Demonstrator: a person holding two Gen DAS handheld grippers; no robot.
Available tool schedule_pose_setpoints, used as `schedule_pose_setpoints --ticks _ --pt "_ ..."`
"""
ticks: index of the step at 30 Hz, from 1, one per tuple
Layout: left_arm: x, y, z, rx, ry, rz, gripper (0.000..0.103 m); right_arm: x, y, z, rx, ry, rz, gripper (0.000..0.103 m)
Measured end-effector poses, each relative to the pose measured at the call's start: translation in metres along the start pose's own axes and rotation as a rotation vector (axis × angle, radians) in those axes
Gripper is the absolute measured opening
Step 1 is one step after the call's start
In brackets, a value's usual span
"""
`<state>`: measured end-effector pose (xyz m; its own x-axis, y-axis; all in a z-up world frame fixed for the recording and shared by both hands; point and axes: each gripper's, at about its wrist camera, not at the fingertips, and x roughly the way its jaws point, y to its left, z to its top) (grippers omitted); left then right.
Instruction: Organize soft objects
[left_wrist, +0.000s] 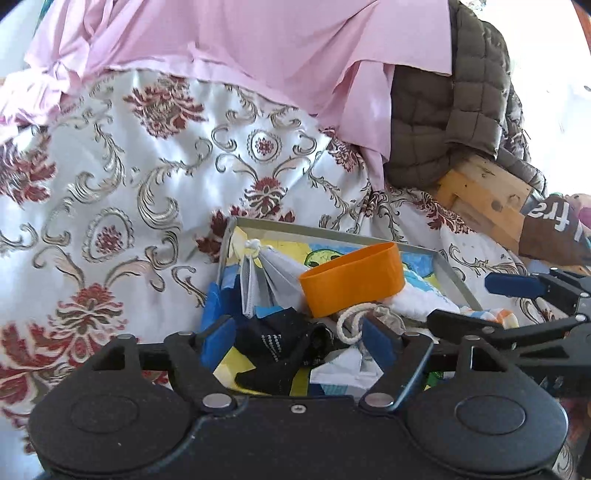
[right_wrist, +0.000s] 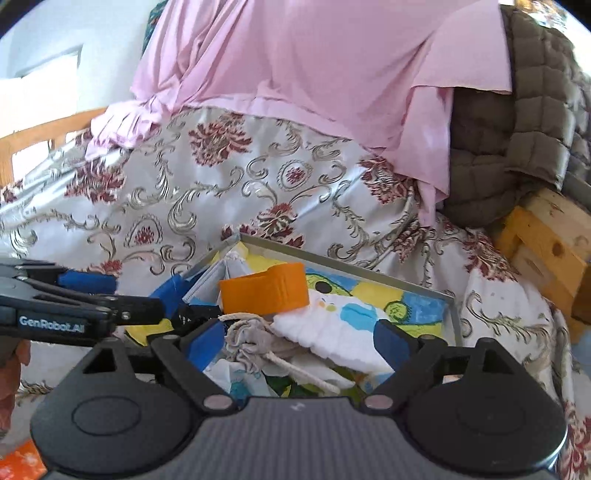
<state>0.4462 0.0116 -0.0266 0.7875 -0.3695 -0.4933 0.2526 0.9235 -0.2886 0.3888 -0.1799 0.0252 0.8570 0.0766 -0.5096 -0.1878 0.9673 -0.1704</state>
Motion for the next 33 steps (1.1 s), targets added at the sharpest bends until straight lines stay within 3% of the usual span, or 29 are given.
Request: schedule_pose_setpoints --ticks 7,12,18,33 --pt "-0.046 -0.007 -0.002 0.024 -0.039 0.027 0.086 -0.048 -0.011 -0.007 0.119 -0.038 -0.014 0.098" --pt "-0.086 -0.018 -0.004 -0.033 -0.089 0.024 0.093 -0.091 -0.013 -0.019 0.187 -0.079 -0.027 0.102" --pt "-0.132 -0.042 -0.018 0.0 -0.165 0.029 0.102 -0.139 -0.011 -0.039 0.258 -0.129 -0.04 0.103" --pt "-0.207 -0.044 -0.087 -0.003 -0.204 0.104 0.102 -0.212 0.001 -0.11 0.371 -0.185 -0.105 0.103"
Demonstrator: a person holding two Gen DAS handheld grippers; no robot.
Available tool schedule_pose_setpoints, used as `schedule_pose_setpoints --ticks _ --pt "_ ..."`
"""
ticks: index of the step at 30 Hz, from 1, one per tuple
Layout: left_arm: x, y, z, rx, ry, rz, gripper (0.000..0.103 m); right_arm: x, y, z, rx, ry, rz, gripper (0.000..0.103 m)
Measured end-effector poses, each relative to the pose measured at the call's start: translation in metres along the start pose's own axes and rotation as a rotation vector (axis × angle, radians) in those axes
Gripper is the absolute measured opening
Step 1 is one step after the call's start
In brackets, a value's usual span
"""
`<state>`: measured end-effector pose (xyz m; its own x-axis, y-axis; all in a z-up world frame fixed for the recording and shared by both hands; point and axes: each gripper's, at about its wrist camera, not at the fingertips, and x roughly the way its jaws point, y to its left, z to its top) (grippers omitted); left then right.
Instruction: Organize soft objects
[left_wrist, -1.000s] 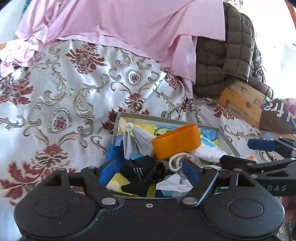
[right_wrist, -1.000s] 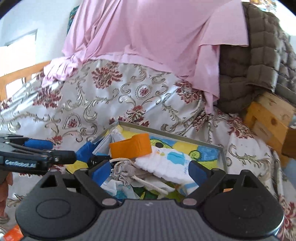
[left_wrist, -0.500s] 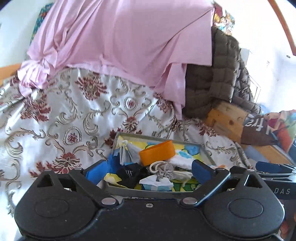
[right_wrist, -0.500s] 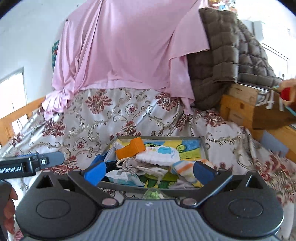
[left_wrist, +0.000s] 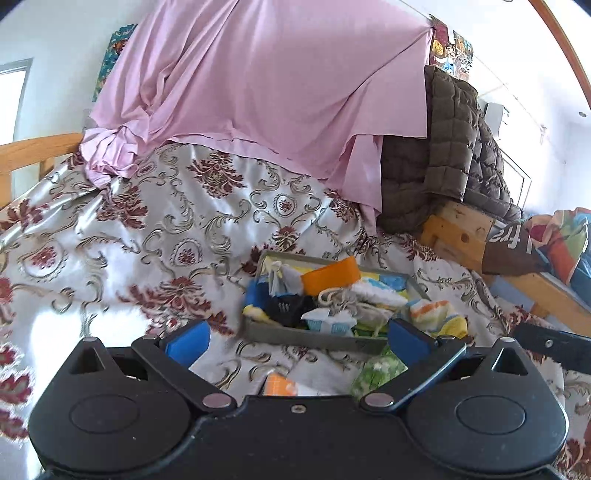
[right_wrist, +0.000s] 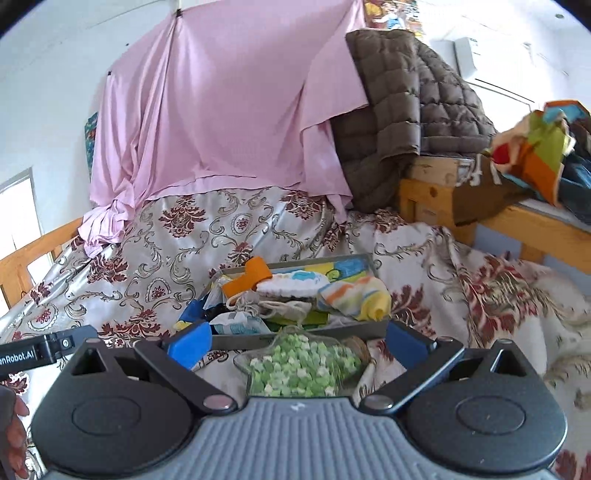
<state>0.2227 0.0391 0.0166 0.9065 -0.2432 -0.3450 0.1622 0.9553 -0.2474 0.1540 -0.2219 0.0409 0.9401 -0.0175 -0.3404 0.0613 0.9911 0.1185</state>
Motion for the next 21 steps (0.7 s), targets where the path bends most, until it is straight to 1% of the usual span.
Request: schedule_pose_setpoints --ticks 6,10,13,21 --pt "-0.014 0.002 -0.017 0.007 0.003 0.018 0.102 -0.015 -0.001 -0.017 0.019 0.005 -0.009 0.103" --pt "-0.018 -0.002 -0.023 0.032 0.049 0.004 0.102 -0.024 0.0 -0.031 0.026 0.002 -0.019 0.103" --pt "-0.022 -0.004 -0.028 0.039 0.052 -0.01 0.102 -0.03 0.001 -0.041 0.034 -0.008 -0.026 0.103" --pt "-0.023 -0.004 -0.042 0.065 0.076 0.001 0.102 -0.031 0.004 -0.057 0.048 -0.006 -0.012 0.103"
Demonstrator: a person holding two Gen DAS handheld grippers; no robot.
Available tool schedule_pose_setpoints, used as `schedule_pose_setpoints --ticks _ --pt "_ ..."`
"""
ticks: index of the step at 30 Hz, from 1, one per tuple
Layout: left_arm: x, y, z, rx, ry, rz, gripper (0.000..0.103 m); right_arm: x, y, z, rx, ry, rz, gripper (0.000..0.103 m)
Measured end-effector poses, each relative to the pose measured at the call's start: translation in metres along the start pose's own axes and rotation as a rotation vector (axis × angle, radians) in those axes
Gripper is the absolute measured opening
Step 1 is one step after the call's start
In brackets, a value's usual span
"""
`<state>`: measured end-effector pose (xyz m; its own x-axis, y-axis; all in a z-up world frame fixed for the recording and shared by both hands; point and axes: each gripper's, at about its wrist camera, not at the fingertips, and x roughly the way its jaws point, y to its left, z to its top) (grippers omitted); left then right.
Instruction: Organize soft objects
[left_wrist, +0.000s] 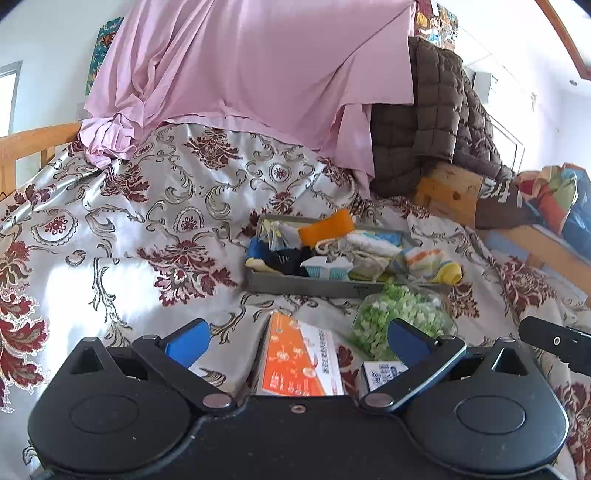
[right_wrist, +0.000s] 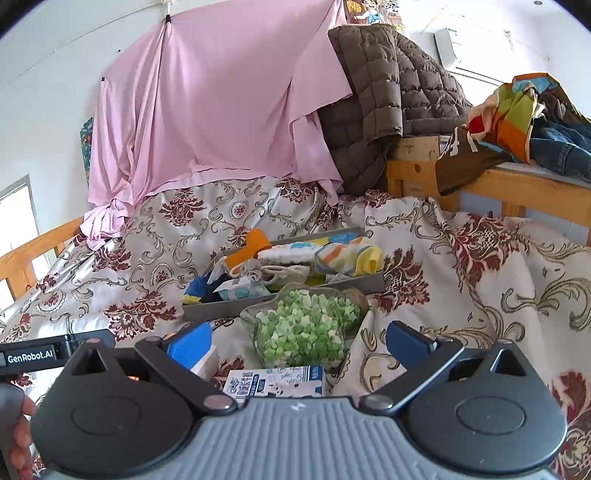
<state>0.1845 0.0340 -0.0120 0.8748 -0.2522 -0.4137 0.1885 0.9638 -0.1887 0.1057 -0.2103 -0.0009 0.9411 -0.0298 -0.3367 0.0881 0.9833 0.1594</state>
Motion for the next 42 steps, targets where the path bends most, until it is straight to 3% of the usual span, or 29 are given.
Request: schedule_pose_setpoints --ticks 8,24,42 --pt "0.001 0.005 -0.009 0.006 0.016 0.031 0.102 -0.002 -0.001 -0.009 0.017 -0.006 0.008 0.103" --pt "-0.006 0.004 -0.014 0.03 -0.04 0.04 0.102 -0.004 -0.002 -0.015 0.045 -0.014 0.023 0.103" --pt "-0.014 0.004 -0.034 0.096 -0.04 0.044 0.102 -0.002 -0.001 -0.037 0.036 -0.039 -0.025 0.103"
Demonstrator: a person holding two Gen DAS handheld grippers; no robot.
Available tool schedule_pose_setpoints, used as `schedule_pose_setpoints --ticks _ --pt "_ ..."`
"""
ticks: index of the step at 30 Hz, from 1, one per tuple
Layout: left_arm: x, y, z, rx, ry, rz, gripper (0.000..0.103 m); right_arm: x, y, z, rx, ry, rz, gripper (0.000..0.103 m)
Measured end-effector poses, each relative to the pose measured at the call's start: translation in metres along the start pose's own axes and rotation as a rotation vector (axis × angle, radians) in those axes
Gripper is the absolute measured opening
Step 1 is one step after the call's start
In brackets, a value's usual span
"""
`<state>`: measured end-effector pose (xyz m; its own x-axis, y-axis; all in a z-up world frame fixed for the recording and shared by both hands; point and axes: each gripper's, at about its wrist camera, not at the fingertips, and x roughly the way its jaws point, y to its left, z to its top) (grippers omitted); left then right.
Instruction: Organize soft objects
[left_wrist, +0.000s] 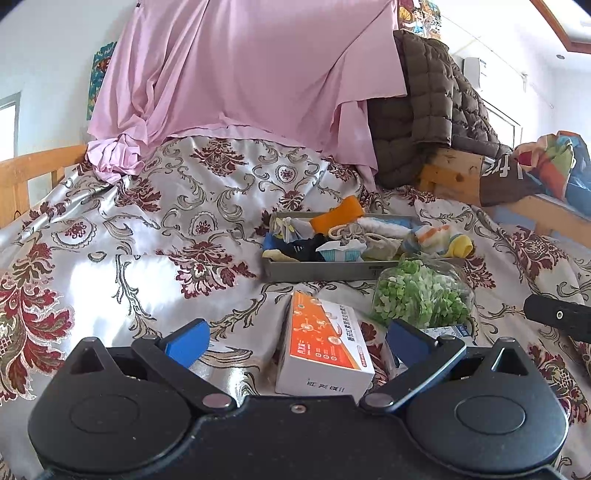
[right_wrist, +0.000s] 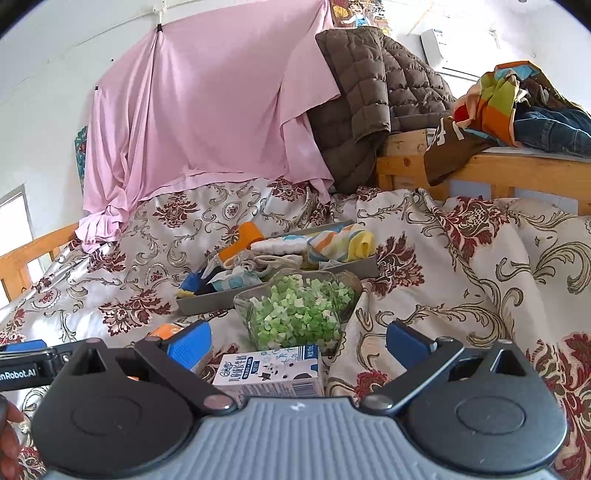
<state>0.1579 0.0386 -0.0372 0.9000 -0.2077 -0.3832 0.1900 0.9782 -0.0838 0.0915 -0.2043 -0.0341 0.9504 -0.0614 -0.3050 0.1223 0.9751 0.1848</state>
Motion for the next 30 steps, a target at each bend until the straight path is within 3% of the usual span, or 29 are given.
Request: schedule_pose_setpoints --ticks 30 --pt "-0.006 -0.003 -0.007 0.043 0.0 -0.021 0.102 0.007 0.006 -0.011 -0.04 0.046 -0.026 0.103"
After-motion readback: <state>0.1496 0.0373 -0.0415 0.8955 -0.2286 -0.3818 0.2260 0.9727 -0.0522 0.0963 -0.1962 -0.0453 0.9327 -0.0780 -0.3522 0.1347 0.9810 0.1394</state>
